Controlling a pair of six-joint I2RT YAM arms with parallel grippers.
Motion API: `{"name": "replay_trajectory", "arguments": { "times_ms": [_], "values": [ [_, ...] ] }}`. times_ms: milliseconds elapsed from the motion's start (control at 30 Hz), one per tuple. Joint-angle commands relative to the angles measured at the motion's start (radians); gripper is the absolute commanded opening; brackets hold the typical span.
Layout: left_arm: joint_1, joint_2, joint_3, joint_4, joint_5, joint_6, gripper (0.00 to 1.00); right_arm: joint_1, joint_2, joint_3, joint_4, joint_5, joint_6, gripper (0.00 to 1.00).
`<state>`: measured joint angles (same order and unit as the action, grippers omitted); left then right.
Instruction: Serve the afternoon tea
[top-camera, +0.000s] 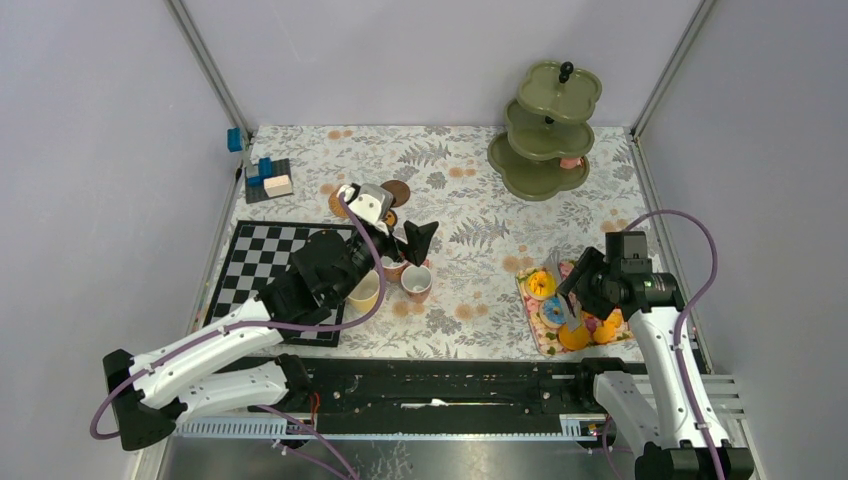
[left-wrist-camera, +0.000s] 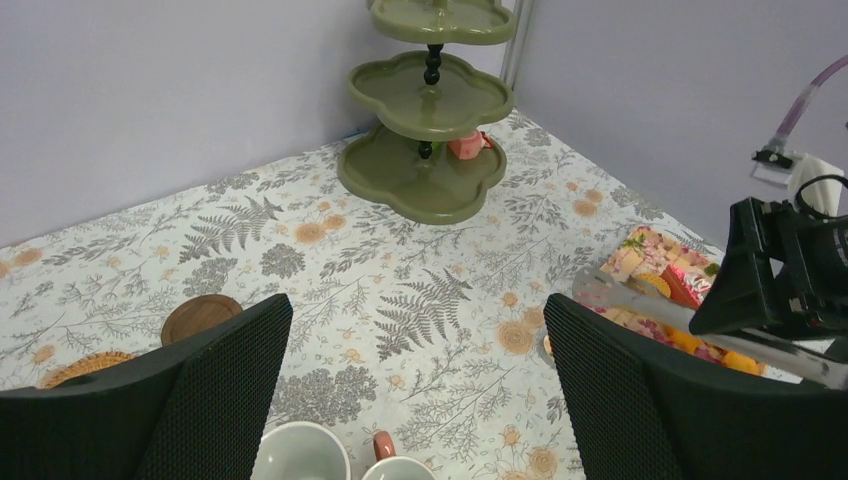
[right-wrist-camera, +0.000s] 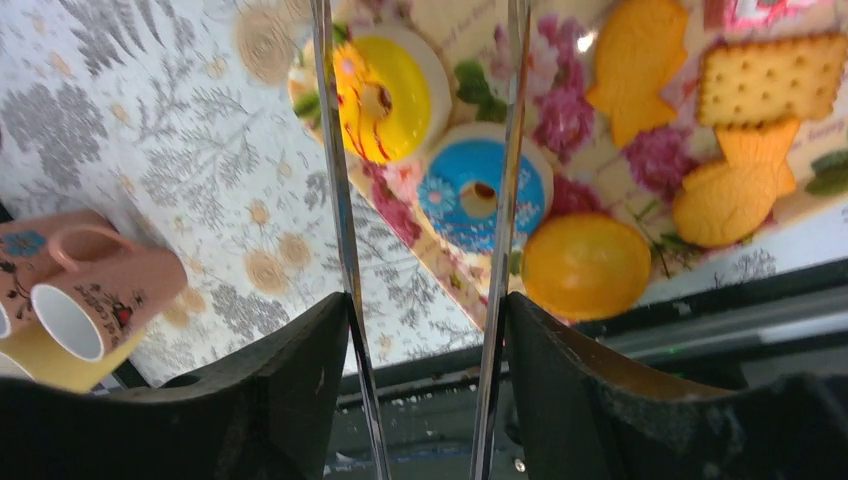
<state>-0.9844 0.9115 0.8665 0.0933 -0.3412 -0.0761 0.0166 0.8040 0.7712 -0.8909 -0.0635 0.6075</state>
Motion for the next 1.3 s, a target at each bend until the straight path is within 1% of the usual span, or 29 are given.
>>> {"name": "replay_trajectory", "arguments": {
  "times_ms": [0, 100, 233, 400, 600, 867, 1267],
  "values": [
    [-0.008, -0.015, 0.0, 0.087, 0.002, 0.013, 0.99, -0.003, -0.025, 0.043, -0.138, -0.066, -0.023, 0.65],
    [-0.011, -0.013, -0.004, 0.089, 0.0, 0.012, 0.99, -0.004, -0.047, 0.092, -0.172, -0.036, -0.042, 0.67],
    [-0.012, -0.007, -0.005, 0.09, 0.001, 0.007, 0.99, -0.004, -0.044, 0.145, -0.227, 0.012, -0.07, 0.67],
    [-0.012, 0.006, 0.0, 0.083, 0.011, 0.0, 0.99, -0.003, -0.047, 0.221, -0.316, 0.14, -0.035, 0.65],
    [-0.011, 0.006, -0.003, 0.085, 0.011, -0.001, 0.99, -0.004, -0.069, 0.272, -0.357, 0.246, -0.022, 0.63],
    [-0.025, -0.001, -0.021, 0.104, -0.021, 0.031, 0.99, -0.004, -0.062, 0.27, -0.369, 0.39, 0.014, 0.61],
    [-0.056, 0.002, -0.037, 0.122, -0.047, 0.057, 0.99, -0.003, -0.024, 0.19, -0.333, 0.392, 0.033, 0.6]
  ]
}}
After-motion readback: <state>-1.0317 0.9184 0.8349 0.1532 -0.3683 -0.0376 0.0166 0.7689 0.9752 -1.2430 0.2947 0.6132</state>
